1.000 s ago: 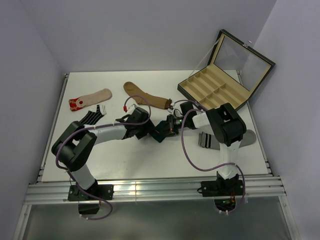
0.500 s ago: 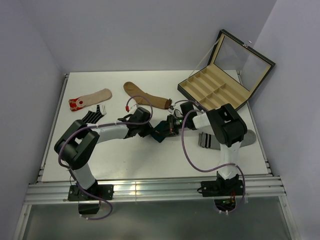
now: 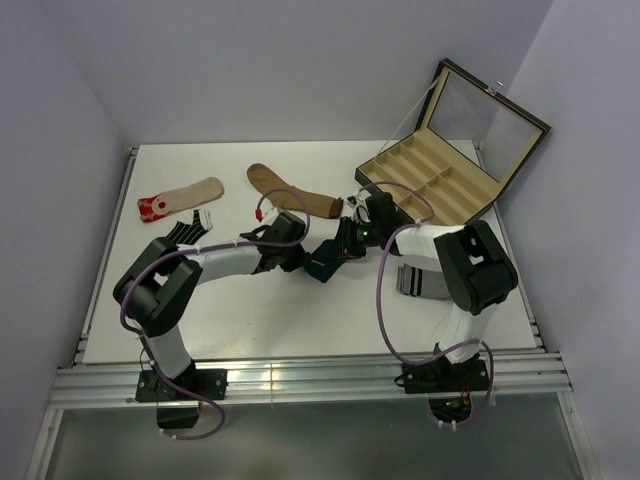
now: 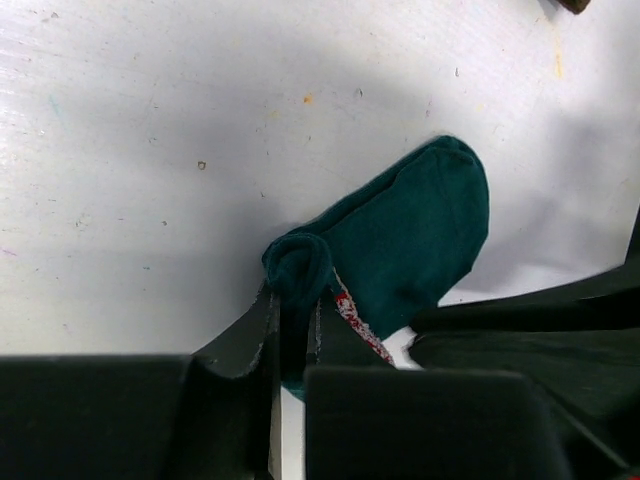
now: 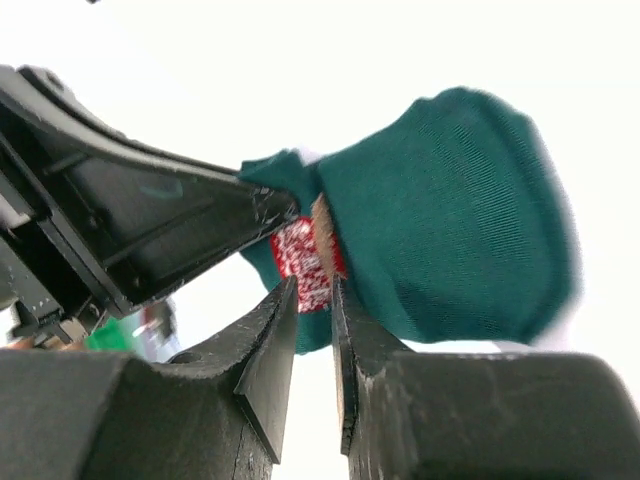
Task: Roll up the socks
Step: Roll the sock at the center of the board.
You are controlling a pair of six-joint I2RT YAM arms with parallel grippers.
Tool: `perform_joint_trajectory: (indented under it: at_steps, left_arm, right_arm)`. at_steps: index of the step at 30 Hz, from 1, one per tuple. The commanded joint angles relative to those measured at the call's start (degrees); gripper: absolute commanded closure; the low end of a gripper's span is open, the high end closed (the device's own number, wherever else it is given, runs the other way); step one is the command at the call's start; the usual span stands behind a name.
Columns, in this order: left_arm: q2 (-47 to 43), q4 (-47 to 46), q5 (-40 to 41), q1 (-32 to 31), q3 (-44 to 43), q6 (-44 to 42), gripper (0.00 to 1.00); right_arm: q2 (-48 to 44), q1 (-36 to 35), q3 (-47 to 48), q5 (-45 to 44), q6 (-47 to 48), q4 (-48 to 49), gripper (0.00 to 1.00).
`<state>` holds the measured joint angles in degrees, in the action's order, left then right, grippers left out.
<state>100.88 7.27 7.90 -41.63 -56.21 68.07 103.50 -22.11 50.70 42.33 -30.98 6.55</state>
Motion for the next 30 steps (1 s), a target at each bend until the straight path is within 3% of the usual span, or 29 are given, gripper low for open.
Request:
perform_joint_trajectory:
  at_steps: [1, 17, 30]
  left_arm:
    - [1.42, 4.95, 1.77, -0.56, -0.92, -2.51, 1.0]
    - [2.48, 4.86, -1.74, -0.91, -2.59, -7.42, 1.0]
    - [6.6, 9.42, -7.29, -1.18, -7.07, -15.95, 1.0]
  right_arm:
    - [-3.13, 0.31, 2.38, -9.54, 4.7, -3.03, 0.73]
    - [10.48, 0.31, 12.58, -15.51, 5.41, -8.74, 0.72]
    - [15.06, 0.31, 20.75, -17.54, 6.72, -15.24, 0.71]
